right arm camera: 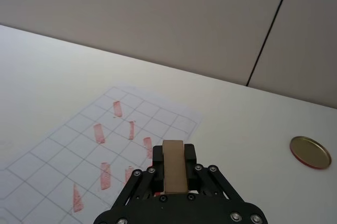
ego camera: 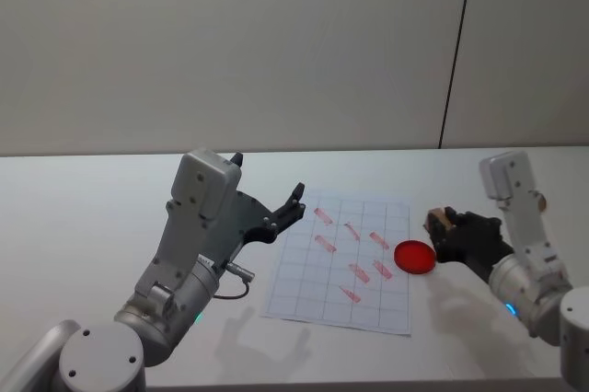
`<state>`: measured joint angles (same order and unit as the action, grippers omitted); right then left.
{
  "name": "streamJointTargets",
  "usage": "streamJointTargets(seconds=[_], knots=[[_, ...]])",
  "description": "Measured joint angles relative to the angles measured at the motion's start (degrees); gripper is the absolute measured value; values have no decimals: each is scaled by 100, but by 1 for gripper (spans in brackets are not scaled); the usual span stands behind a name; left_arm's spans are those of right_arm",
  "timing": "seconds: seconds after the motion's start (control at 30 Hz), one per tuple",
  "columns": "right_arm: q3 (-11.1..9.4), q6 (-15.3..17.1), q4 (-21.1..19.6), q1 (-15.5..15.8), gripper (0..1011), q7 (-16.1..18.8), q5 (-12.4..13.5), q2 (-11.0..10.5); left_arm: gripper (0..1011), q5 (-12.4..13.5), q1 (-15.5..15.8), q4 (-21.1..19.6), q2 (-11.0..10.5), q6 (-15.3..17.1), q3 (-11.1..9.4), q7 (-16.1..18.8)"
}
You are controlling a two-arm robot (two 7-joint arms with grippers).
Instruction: Use the one hand to pick up the stamp and affix it onto the A4 paper.
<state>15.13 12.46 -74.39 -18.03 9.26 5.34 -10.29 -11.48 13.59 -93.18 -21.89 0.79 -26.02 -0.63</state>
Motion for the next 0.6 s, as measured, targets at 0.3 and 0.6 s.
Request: streamJointTargets(seconds=[0.3,0.6], knots=[[113,43,-55,29,223,154,-52,73,993,0,0,0,0,0,0,0],[201,88,17,16,223,326,-157,132,993,0,0,0,0,0,0,0]])
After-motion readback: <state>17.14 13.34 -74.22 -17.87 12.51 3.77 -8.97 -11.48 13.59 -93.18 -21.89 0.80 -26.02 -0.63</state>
